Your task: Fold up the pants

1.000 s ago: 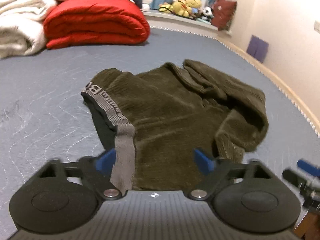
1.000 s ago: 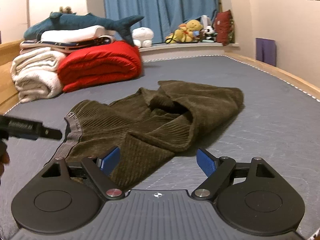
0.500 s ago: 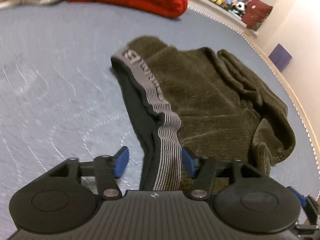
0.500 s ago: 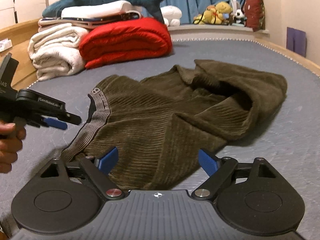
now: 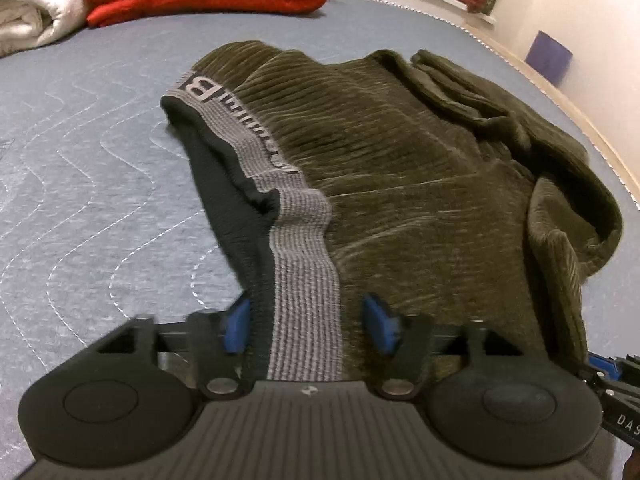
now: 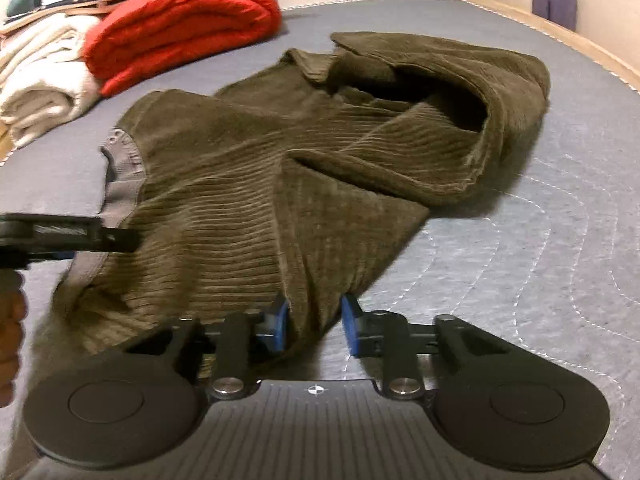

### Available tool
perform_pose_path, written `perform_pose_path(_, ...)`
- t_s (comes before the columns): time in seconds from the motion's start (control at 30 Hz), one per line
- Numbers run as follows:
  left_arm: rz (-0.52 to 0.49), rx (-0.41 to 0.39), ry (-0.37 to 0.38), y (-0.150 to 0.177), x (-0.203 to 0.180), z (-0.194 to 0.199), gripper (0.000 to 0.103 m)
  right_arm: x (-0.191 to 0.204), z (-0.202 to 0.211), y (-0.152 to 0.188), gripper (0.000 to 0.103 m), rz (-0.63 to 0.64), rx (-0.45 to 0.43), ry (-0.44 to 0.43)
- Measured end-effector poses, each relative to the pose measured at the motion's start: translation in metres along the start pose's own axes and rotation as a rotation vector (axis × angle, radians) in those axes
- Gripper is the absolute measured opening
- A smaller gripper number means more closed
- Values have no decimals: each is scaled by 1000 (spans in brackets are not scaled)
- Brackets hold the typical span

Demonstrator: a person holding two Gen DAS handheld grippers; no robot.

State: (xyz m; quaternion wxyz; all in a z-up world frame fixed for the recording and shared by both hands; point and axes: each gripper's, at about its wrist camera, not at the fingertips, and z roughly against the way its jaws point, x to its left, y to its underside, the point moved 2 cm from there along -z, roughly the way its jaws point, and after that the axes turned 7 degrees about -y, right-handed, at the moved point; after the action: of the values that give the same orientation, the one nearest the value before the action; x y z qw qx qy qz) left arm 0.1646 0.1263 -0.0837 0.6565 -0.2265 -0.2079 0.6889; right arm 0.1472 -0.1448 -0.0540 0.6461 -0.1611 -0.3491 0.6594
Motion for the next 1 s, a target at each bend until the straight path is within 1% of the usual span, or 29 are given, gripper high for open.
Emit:
perform_pose_path(0.03, 7, -1, -9, -1, 0, 2, 46, 1, 4, 1, 21, 17, -7, -3)
perform_pose_path(0.07, 15, 3, 2, -1, 2, 4, 40, 2, 9, 2, 18, 30, -14, -11)
perform_pose_path(0.1, 29, 8, 20, -2, 3, 8, 33, 2, 14, 3, 11, 39, -25, -18)
perform_pose_path(0.13, 45, 10, 38, -1, 5, 13, 31, 3, 20, 2, 9, 51, -35, -23)
perform_pose_path(0.17, 54, 11, 53, -1, 6, 18, 30, 4, 27, 2, 9, 68, -47, -27)
perform_pose_path(0.27, 30, -19, 75, 4, 4, 38, 28, 11, 45, 1, 8, 178, -113, -28)
perform_pose_path(0.4, 17, -57, 94, 11, 9, 67, 27, 28, 71, 18, 7, 391, -203, -18)
perform_pose_path(0.47, 30, -55, 92, 15, 20, 81, 27, 35, 81, 30, 7, 463, -220, -44)
perform_pose_path(0.53, 48, -50, 86, 17, 33, 94, 26, 46, 94, 43, 7, 546, -238, -90)
perform_pose_path(0.6, 51, -43, 64, 20, 45, 105, 26, 60, 106, 59, 7, 647, -255, -138)
perform_pose_path(0.67, 50, -22, 38, 27, 56, 113, 26, 73, 115, 72, 7, 717, -256, -197)
perform_pose_path(0.77, 30, 12, -20, 41, 70, 122, 25, 91, 124, 88, 7, 782, -231, -284)
perform_pose_path(0.87, 38, 49, -62, 55, 93, 130, 25, 116, 128, 105, 7, 869, -210, -352)
perform_pose_path(0.93, 39, 70, -77, 59, 97, 133, 25, 132, 126, 116, 7, 920, -187, -380)
perform_pose_path(1.0, 21, 102, -70, 59, 95, 132, 28, 143, 121, 124, 8, 954, -131, -387)
